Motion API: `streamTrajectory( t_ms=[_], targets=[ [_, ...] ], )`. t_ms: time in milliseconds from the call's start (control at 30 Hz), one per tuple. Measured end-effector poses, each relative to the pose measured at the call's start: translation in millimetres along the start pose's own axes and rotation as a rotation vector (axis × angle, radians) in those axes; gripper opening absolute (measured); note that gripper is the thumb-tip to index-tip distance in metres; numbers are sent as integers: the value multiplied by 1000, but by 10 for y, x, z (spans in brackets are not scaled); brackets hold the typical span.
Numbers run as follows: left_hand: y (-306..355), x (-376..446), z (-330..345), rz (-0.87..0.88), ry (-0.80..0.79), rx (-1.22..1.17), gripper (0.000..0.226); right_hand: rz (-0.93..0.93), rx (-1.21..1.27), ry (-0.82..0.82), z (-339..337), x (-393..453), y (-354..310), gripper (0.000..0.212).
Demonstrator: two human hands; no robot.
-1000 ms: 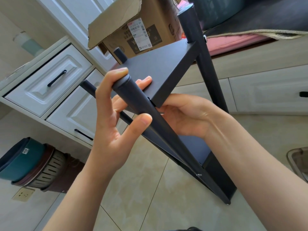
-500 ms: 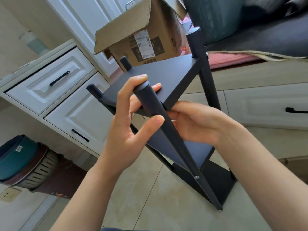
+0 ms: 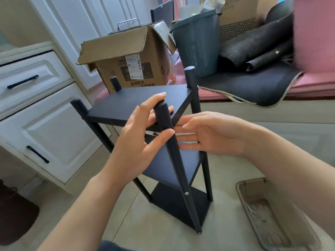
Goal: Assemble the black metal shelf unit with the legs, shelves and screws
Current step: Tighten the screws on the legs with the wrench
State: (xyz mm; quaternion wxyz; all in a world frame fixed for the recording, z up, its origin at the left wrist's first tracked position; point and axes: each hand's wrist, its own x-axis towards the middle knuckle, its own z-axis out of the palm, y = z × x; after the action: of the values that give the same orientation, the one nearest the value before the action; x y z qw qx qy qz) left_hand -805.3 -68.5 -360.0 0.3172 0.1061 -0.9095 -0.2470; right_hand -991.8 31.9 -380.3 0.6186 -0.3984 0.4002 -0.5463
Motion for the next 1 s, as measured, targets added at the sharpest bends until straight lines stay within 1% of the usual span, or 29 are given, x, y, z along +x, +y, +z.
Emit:
streamTrajectory(
  t_ms=[67, 167, 300, 400, 500, 667, 800, 900, 1000],
  targets=[
    [9, 41, 81, 30, 21, 33, 60, 39, -8, 39, -29, -100, -75, 48],
    [62, 105, 246, 99, 70, 59, 61, 94, -48, 115, -82, -269, -216, 46],
    [215, 173, 481, 175, 138, 63, 61, 133, -167, 228, -245, -521, -338, 37],
    [292, 209, 604, 191, 169, 81, 61, 205, -231, 344, -553, -707, -204, 28],
    [323, 230, 687, 200, 197, 105, 60, 341, -324, 454, -987, -898, 178, 23],
    [350, 247, 765, 163, 235, 137, 59, 580, -377, 558, -1670, -1090, 1104, 21],
    [360, 230, 806, 152, 262, 194, 59, 677, -359, 639, -2105, -1102, 1912, 16],
    [362, 260, 839, 143, 272, 170, 58, 718, -312, 705, -2323, -1053, 2462, 9],
    [384, 275, 863, 145, 282, 146, 56, 742, -425, 718, -2430, -905, 2849, 24]
  ],
)
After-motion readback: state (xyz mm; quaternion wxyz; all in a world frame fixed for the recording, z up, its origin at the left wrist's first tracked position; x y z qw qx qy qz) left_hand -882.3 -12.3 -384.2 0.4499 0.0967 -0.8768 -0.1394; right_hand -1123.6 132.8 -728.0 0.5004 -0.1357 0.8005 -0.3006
